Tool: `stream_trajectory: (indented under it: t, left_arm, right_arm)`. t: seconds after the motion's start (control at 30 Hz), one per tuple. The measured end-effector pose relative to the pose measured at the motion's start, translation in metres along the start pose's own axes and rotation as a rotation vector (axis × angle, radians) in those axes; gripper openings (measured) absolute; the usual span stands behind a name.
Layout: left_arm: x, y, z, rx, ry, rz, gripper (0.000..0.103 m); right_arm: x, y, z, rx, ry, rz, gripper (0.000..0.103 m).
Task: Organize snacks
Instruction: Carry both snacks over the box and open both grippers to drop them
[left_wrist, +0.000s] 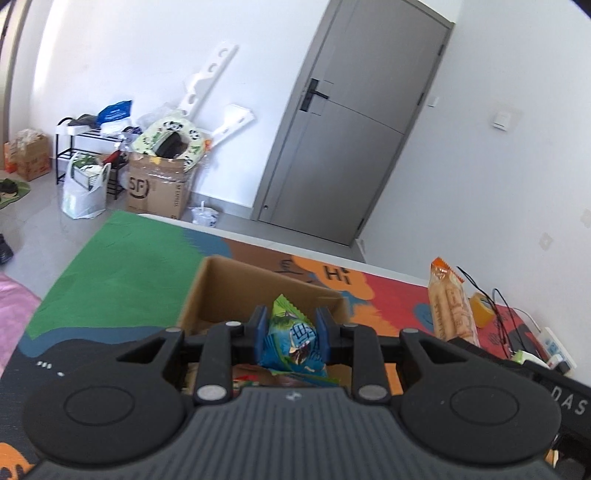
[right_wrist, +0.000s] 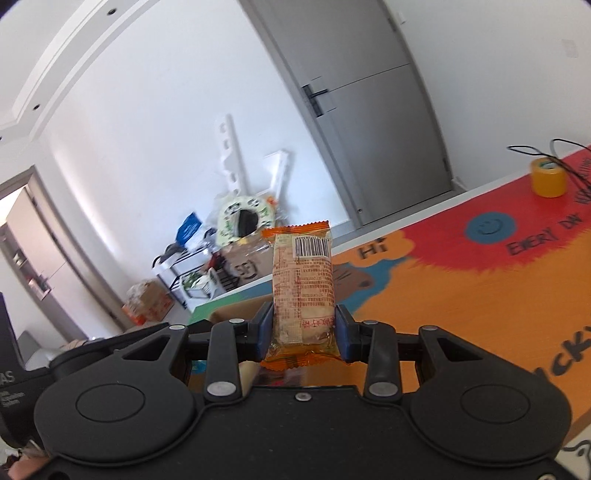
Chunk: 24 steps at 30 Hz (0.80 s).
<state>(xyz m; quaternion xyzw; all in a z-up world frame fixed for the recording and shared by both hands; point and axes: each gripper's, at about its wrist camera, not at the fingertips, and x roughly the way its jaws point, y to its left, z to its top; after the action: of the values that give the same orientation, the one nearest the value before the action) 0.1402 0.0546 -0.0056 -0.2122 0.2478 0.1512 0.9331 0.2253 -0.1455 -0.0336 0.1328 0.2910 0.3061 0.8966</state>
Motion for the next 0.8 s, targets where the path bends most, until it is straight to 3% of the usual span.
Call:
stream_trajectory:
  t: [0.2, 0.3, 0.4, 0.6, 0.67, 0.73, 0.8]
  left_arm:
    - [0.013, 0.022, 0.001, -0.020, 0.034, 0.015, 0.027]
    - [0.019, 0.027, 0.002, -0.010, 0.064, 0.044, 0.036]
    - [0.016, 0.038, 0.002, -0.031, 0.049, 0.050, 0.042]
    - [0.002, 0.064, 0.004, -0.070, 0.020, 0.067, 0.042]
    - [0.000, 0.071, 0.005, -0.080, 0.020, 0.075, 0.045]
    - [-0.005, 0.080, 0.005, -0.092, 0.016, 0.080, 0.053]
    - [-0.010, 0.087, 0.004, -0.098, 0.009, 0.088, 0.061]
  right_arm:
    - [0.018, 0.021, -0.005, -0.028, 0.036, 0.014, 0.035]
    - [0.027, 0.026, -0.009, -0.030, 0.052, 0.009, 0.035]
    - [0.036, 0.027, -0.010, -0.030, 0.070, 0.002, 0.035]
    - [0.052, 0.039, -0.013, -0.034, 0.101, 0.023, 0.036]
    - [0.056, 0.045, -0.012, -0.023, 0.102, 0.056, 0.040]
    - [0.059, 0.052, -0.012, -0.037, 0.100, 0.058, 0.050]
    - [0.058, 0.057, -0.013, -0.050, 0.097, 0.043, 0.051]
